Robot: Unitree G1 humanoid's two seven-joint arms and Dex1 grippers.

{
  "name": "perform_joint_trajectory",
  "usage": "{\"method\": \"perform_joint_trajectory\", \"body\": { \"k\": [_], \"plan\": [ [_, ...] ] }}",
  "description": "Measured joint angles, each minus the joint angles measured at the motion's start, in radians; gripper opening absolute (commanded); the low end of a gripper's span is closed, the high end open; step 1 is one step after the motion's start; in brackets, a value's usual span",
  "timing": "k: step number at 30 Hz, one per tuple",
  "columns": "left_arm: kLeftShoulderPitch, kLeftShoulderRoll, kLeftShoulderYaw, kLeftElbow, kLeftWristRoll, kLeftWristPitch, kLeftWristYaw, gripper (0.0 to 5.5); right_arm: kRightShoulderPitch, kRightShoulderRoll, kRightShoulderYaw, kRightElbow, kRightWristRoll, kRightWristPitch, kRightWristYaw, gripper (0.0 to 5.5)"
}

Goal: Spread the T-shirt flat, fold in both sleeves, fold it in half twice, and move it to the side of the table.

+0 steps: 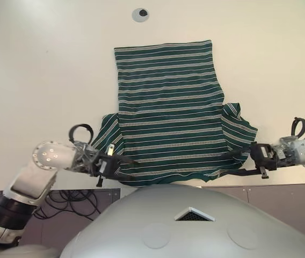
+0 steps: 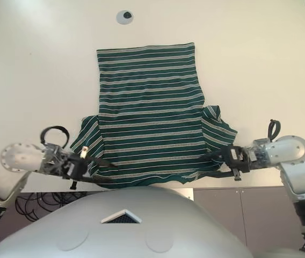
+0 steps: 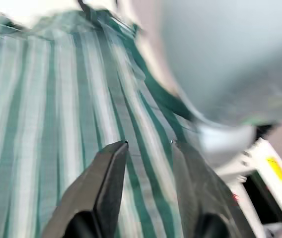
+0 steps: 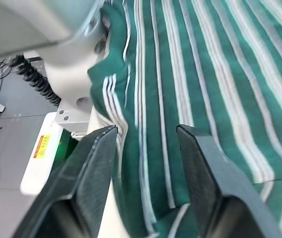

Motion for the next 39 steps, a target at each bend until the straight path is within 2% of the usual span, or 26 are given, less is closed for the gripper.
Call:
{"method": "perform_joint_trajectory", "body": {
  "k": [1, 4, 7, 12, 14, 21, 30, 39],
  "plan": [
    [0.053, -0.004, 0.076, -0.006, -0.065, 0.026, 0.025, 1.55, -0.002, 0.001, -0.014, -0.003, 0.006, 0.003, -0.007, 2.17],
    [0.154, -0.048, 0.189, 0.017, -0.183, 0.073, 0.057, 1.55, -0.007, 0.005, -0.029, -0.003, 0.008, 0.004, -0.012, 2.17],
    [0.199, -0.113, 0.253, 0.167, -0.212, 0.115, 0.091, 1.55, -0.007, 0.009, -0.029, 0.001, 0.005, 0.004, -0.027, 2.17],
    [0.184, -0.167, 0.319, 0.382, -0.241, 0.144, 0.041, 2.24, -0.015, 0.012, -0.025, 0.018, 0.000, 0.002, -0.039, 2.23],
    [0.155, -0.174, 0.355, 0.452, -0.254, 0.160, 0.021, 2.24, -0.019, 0.013, -0.021, 0.021, -0.004, 0.002, -0.045, 2.23],
    [0.103, -0.192, 0.345, 0.495, -0.190, 0.225, 0.032, 2.24, -0.028, 0.014, 0.001, 0.036, -0.006, -0.008, -0.050, 2.23],
    [0.110, -0.192, 0.311, 0.439, -0.147, 0.306, 0.041, 2.24, -0.029, 0.014, 0.003, 0.067, -0.007, -0.039, -0.057, 2.23],
    [0.120, -0.185, 0.311, 0.434, -0.118, 0.315, 0.017, 0.97, -0.036, 0.013, 0.008, 0.057, -0.006, -0.036, -0.073, 2.23]
  ]
}}
